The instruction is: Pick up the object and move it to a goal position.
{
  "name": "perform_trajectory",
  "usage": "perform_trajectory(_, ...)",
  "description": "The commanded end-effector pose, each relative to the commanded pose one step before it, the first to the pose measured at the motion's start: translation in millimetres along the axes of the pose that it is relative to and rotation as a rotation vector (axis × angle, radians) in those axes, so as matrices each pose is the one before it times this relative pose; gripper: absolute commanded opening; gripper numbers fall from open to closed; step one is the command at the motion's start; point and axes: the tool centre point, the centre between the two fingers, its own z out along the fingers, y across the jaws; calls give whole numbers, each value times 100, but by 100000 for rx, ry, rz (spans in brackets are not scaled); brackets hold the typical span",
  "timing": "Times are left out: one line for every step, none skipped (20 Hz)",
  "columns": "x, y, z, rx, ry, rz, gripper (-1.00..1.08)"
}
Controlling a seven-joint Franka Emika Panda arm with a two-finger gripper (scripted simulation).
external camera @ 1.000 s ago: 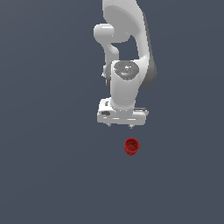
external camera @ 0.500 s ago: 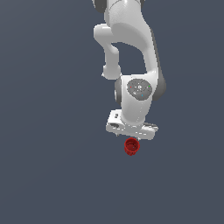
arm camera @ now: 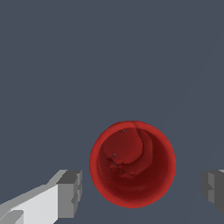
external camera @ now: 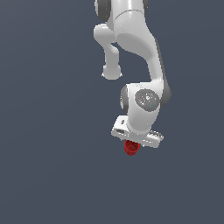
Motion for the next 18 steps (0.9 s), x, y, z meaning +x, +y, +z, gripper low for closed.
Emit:
perform_trajectory(116, -210, 162, 0, 34, 880, 100)
perform_trajectory(4, -17, 13, -1, -2, 49, 100)
perform_trajectory(-68, 67, -39, -10, -56, -393, 100)
perform_trajectory(-1, -2, 44, 0, 0, 0, 100)
perform_trajectory(-3, -7, 130, 0, 0, 0, 100)
perform_trajectory(-6, -12, 216, 0, 0, 0, 100)
perform_trajectory(11, 27, 295, 1, 9, 68, 100)
perform_trajectory(-13, -20, 386, 0, 0, 0, 100)
perform_trajectory(3, 20, 463, 1, 10, 68, 100)
perform_trajectory(-23, -26, 551, 0, 0, 0, 100)
perform_trajectory(-9, 15, 623, 1, 10, 68, 100)
perform_trajectory(-10, 15, 623, 1, 10, 68, 100)
perform_trajectory(-25, -24, 538, 0, 0, 0, 100)
perform_trajectory(3, 22, 439, 1, 10, 68, 100)
perform_trajectory(-9, -20, 354, 0, 0, 0, 100)
perform_trajectory(23, 24, 255, 2, 9, 68, 100)
perform_trajectory(14, -18, 169, 0, 0, 0, 100)
perform_trajectory(26, -18, 77, 0, 0, 0, 100)
